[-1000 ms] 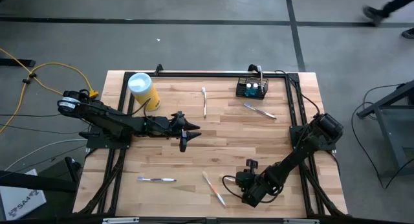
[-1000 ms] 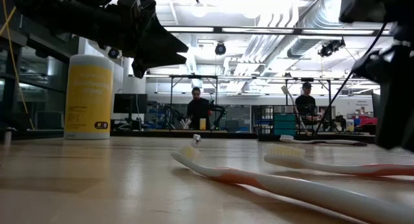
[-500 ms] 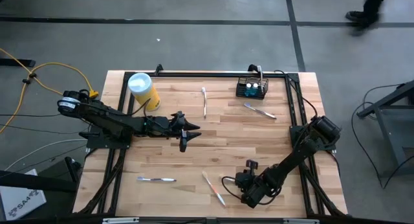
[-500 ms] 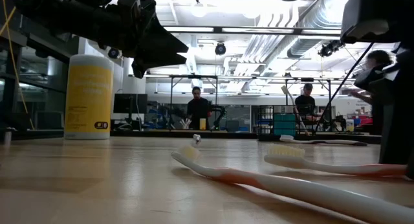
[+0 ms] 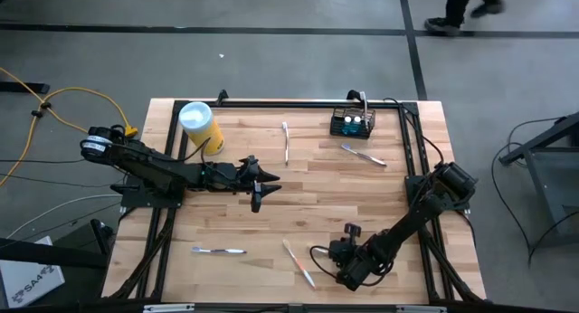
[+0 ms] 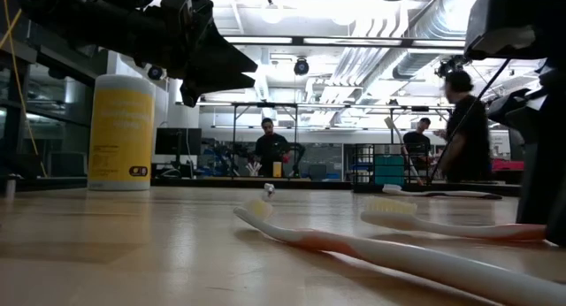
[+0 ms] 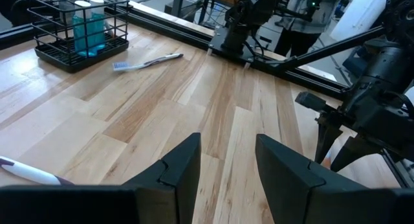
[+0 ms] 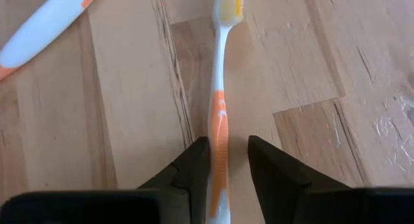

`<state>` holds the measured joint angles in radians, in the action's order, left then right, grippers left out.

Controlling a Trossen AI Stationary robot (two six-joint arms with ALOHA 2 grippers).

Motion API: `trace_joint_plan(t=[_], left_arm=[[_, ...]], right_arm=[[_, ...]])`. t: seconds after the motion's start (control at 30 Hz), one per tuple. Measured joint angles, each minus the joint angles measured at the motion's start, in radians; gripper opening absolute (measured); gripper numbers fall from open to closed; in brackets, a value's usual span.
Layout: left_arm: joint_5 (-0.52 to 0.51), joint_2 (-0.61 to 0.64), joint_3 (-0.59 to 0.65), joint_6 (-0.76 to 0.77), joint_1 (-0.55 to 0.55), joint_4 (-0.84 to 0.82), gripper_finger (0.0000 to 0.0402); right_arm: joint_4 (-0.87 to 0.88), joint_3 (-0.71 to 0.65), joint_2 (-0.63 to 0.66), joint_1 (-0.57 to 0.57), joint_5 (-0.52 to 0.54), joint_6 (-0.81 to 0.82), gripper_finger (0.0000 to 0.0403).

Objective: Pick & Place toothbrushing station
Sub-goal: Put the right orange toothbrush into the black wire organizer

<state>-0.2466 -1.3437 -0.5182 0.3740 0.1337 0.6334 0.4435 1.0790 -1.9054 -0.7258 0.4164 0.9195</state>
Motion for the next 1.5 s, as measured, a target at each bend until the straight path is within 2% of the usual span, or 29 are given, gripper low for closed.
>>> trace_joint_plan(t=[0.33, 0.87, 1.13, 1.5], left_arm=[[0.0, 0.0, 0.0, 0.0, 0.0, 0.0, 0.0141], [0.0, 0.0, 0.0, 0.0, 0.0, 0.0, 0.0141], [0.0, 0.0, 0.0, 0.0, 0.0, 0.0, 0.0141], [0.0, 0.0, 0.0, 0.0, 0.0, 0.0, 0.0141]], right_arm=[[0.0, 0.0, -0.001, 0.002, 0.008, -0.005, 0.0044], [0.002, -0.001, -0.001, 0.002, 0.02, 0.003, 0.004], [0.024, -0.001, -0.001, 0.004, 0.034, 0.046, 0.0025], [0.025, -0.001, 0.0, 0.015, 0.012, 0.056, 0.0023]])
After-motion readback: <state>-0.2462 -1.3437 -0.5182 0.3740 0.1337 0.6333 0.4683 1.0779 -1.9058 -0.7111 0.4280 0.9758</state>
